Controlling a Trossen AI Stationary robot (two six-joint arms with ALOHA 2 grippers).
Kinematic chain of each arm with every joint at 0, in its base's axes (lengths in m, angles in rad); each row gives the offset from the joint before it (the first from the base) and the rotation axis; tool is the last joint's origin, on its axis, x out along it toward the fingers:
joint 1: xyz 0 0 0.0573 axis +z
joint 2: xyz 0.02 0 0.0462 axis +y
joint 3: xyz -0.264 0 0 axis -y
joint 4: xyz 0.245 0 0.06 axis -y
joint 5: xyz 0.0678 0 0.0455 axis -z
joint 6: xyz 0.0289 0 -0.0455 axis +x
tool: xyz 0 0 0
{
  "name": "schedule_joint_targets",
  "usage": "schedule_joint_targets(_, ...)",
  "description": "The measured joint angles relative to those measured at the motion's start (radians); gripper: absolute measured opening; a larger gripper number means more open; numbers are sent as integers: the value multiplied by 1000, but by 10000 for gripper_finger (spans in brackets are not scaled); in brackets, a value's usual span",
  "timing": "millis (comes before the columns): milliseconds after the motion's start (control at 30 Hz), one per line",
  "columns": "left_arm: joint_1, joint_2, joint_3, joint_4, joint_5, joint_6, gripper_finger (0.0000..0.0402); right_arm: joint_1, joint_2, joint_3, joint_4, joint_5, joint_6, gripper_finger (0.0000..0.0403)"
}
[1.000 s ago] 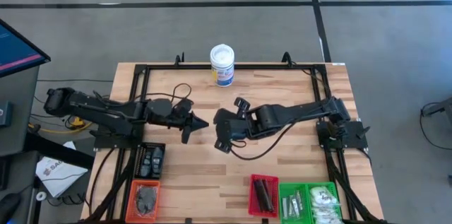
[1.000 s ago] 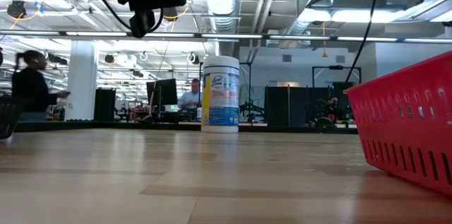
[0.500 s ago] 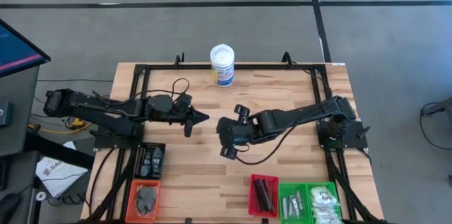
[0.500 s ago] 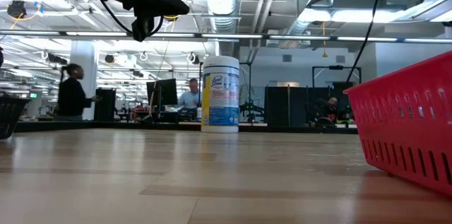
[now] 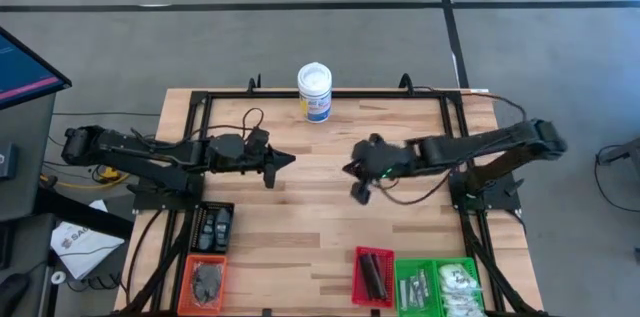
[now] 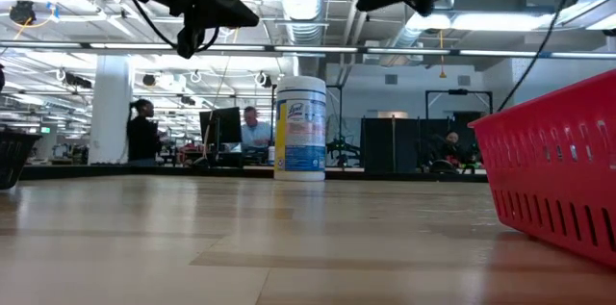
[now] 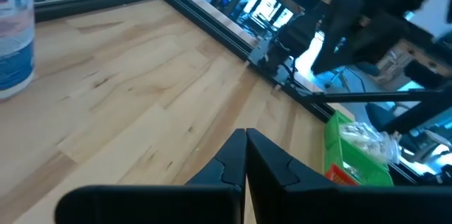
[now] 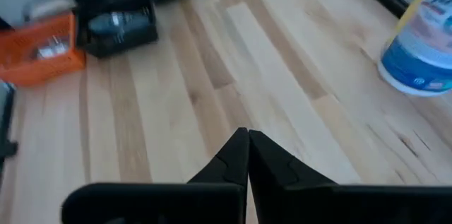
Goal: Pick & Place Travel size toiletries
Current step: Return to Home Position
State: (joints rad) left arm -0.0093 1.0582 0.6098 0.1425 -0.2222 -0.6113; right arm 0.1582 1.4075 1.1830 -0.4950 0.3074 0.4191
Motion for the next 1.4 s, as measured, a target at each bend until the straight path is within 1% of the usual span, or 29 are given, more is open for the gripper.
schedule_joint_targets(167,12,0,0,0,-16,0,0,-76,-156,-189,128,-49,-7,0)
schedule_joint_targets(233,19,0,0,1,-22,0,0,-102,-212,-255,155,-49,-10,0)
schedule_joint_targets(367,23,0,0,1,-73,0,0,-149,-319,-377,209,-53,-27,0)
schedule_joint_targets(567,22,0,0,1,-114,0,0,-181,-471,-527,265,-55,-30,0)
schedule_joint_targets(767,22,0,0,1,-130,1,0,-182,-618,-644,274,-56,-28,0)
schedule_joint_targets(967,22,0,0,2,-130,3,0,-177,-756,-731,274,-63,-29,0)
schedule_joint_targets(1100,22,0,0,4,-149,4,0,-179,-833,-786,275,-75,-37,0)
schedule_joint_targets(1267,22,0,0,10,-165,4,0,-180,-971,-866,275,-77,-37,0)
schedule_joint_targets(1400,22,1,0,14,-172,4,0,-180,-1082,-924,271,-109,-37,0)
